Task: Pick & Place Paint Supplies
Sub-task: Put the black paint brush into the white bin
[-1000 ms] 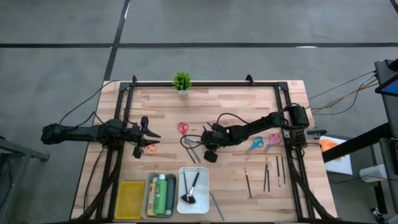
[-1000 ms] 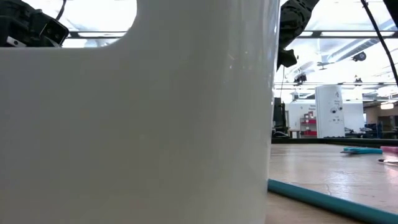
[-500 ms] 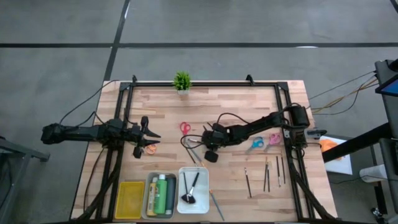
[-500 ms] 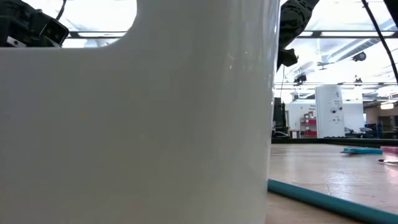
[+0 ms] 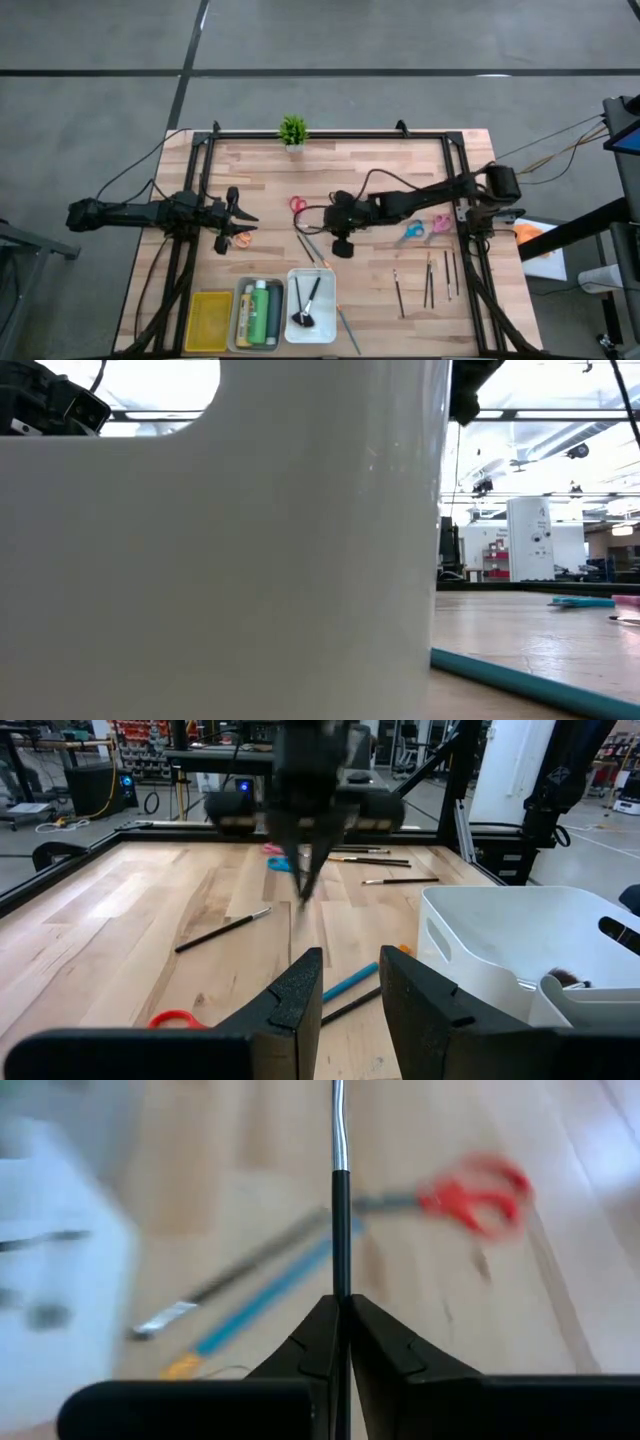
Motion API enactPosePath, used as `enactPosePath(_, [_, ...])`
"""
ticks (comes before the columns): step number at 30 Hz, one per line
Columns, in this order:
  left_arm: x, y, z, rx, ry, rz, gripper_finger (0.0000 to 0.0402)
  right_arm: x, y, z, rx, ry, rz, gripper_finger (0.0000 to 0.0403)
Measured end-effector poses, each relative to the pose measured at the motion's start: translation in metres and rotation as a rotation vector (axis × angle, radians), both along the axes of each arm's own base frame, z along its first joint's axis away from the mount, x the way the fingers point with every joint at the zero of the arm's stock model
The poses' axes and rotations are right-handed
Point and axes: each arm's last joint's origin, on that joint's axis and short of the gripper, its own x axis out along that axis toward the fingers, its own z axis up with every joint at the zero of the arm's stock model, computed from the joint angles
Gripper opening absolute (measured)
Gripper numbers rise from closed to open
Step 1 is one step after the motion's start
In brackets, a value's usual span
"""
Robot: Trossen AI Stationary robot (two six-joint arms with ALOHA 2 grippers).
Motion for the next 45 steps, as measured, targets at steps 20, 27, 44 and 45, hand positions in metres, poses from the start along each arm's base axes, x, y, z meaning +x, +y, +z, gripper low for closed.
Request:
enactPosePath(20, [0.000, 0.000, 0.000, 0.000, 0.000, 0.000, 0.0104, 0.009, 0.038, 0.065, -0.385, -0.567, 1.226, 0.0017])
enactPosePath(27, [0.000, 0.000, 0.000, 0.000, 0.000, 0.000, 0.0104, 0.027, 0.063, 0.055, -0.362, -0.558, 1.282, 0.0017])
enactPosePath(44, [0.000, 0.000, 0.000, 0.000, -0.001, 0.000, 0.0104, 0.066, 0.090, -0.012, -0.218, -0.334, 1.293, 0.0017])
enactPosePath(45, [0.000, 0.000, 0.000, 0.000, 0.000, 0.000, 0.0104, 0.067, 0.090, -0.015, -0.212, -0.327, 1.289, 0.0017])
